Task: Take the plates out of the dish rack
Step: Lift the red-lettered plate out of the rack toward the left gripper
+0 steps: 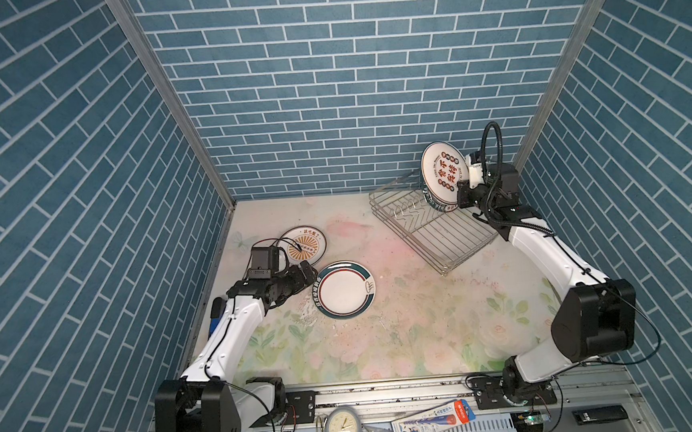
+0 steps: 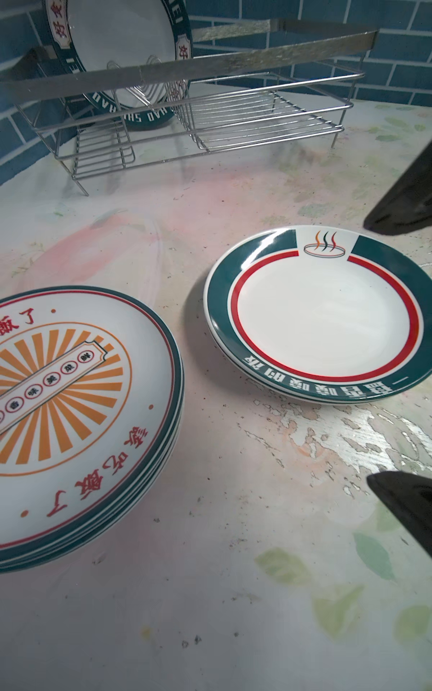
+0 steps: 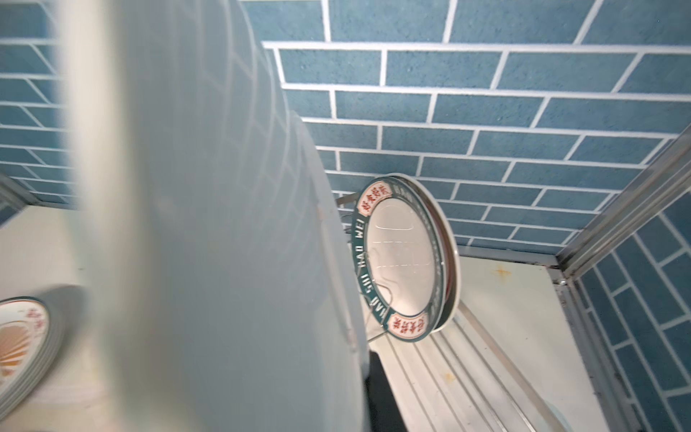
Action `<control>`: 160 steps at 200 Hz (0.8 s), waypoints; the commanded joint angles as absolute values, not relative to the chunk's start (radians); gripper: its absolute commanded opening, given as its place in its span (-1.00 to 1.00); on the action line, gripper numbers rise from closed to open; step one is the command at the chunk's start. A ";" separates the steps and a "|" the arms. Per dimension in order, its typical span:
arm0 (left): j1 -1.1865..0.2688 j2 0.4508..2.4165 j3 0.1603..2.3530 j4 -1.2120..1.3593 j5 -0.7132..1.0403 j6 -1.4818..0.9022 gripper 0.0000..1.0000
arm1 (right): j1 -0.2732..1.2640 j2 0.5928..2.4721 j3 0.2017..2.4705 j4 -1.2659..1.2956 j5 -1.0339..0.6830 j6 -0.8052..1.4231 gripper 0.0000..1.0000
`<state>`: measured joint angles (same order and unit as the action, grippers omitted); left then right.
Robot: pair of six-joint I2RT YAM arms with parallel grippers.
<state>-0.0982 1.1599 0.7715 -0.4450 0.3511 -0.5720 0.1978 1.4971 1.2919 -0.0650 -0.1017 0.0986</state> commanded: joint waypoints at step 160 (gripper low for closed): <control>-0.154 1.043 0.630 -0.034 0.556 -0.670 0.99 | 0.493 1.505 0.985 0.226 -0.529 0.968 -1.00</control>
